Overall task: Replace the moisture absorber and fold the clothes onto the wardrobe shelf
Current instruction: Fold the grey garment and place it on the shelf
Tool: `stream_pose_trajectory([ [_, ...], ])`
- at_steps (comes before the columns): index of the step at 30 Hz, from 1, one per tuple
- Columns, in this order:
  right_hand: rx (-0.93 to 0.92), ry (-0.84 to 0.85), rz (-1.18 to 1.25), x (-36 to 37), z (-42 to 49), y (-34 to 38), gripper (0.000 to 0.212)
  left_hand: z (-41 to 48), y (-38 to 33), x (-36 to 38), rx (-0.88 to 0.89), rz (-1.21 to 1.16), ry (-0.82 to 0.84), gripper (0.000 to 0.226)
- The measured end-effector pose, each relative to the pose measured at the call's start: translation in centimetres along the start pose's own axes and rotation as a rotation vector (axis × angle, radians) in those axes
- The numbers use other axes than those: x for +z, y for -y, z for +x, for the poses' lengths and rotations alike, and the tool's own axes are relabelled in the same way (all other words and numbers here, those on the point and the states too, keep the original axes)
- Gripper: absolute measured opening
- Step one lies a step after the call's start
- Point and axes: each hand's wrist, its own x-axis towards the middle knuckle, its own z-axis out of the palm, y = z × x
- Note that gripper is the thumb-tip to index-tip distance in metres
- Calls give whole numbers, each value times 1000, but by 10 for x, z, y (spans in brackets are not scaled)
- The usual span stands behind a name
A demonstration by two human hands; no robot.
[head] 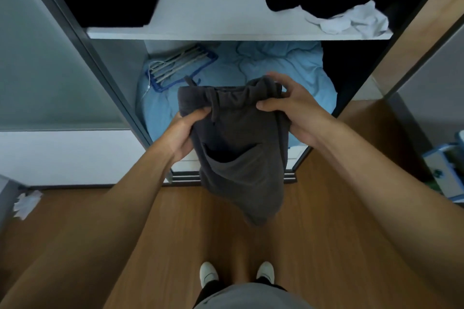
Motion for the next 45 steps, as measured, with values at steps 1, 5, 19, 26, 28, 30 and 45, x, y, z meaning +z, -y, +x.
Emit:
stream_pose_trajectory([
  [1, 27, -16, 48, 0, 0, 4, 46, -4, 2, 1, -54, 21, 53, 38],
  [5, 196, -13, 109, -5, -3, 3, 30, -21, 12, 9, -311, 222, 196, 73],
  [19, 326, 58, 315, -24, -28, -79, 61, -9, -25, 46, -358, 19, 40, 30],
  [26, 253, -38, 438, 1, -22, -61, 50, -27, -11, -27, -330, 79, 57, 67],
  [28, 363, -54, 391, 2, -19, -53, 45, -38, 2, -27, -415, 255, 100, 80],
  [30, 469, -72, 349, -4, -16, -41, 35, -36, 8, -17, -362, 303, 48, 73],
  [45, 238, -62, 467, -4, -51, -68, 39, -26, -1, -14, -265, -64, -31, 65],
])
